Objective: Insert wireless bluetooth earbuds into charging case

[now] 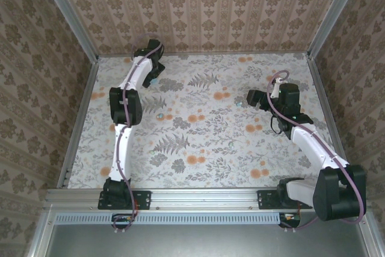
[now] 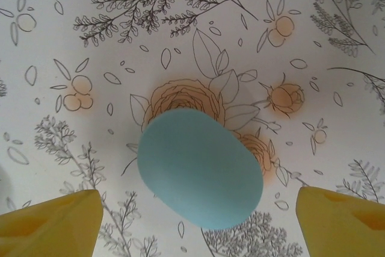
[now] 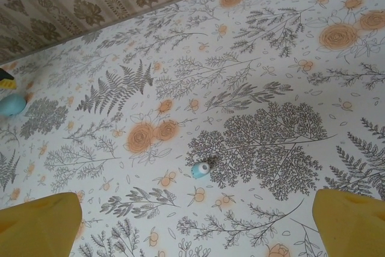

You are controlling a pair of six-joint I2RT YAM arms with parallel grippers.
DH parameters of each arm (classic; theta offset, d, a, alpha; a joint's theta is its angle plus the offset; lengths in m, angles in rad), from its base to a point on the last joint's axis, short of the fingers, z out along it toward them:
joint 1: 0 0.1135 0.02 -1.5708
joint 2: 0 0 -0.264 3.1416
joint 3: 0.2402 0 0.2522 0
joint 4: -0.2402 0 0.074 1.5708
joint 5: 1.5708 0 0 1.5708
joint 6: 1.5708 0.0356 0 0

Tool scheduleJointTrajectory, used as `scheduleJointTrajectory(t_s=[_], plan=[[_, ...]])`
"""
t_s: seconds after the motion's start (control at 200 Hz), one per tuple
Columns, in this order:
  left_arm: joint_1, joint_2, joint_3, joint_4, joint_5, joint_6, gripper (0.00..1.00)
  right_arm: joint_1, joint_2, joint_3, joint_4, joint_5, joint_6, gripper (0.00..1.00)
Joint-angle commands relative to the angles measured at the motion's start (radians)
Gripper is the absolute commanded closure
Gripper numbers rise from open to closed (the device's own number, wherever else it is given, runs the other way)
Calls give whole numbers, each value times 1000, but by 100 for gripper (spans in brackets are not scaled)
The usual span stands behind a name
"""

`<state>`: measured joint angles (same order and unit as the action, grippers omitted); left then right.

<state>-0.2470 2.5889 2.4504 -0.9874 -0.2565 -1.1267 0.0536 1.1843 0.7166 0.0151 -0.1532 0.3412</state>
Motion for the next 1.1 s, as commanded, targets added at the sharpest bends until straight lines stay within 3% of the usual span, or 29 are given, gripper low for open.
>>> scheduleJointTrajectory(t_s=[0.0,0.14,0.42,0.73,0.92,1.1], plan=[[9,38,57,-19,13,-32,15,7,-9,-5,-14,-34,12,0],[11,54,87,-40,17,-39,18,8,-8,1,-15,-44,18,0],[20,56,91,-42,48,-48,37,6,-14,7,-20,-54,18,0],[29,74,128,-69,64,-56,27,7,-24,9,-31,-67,16,0],[36,73,127,-97,98,-62,39,6,-49,17,-55,-74,20,0],[37,65,126,-133,93,-68,39,6,-100,17,-91,-71,20,0]])
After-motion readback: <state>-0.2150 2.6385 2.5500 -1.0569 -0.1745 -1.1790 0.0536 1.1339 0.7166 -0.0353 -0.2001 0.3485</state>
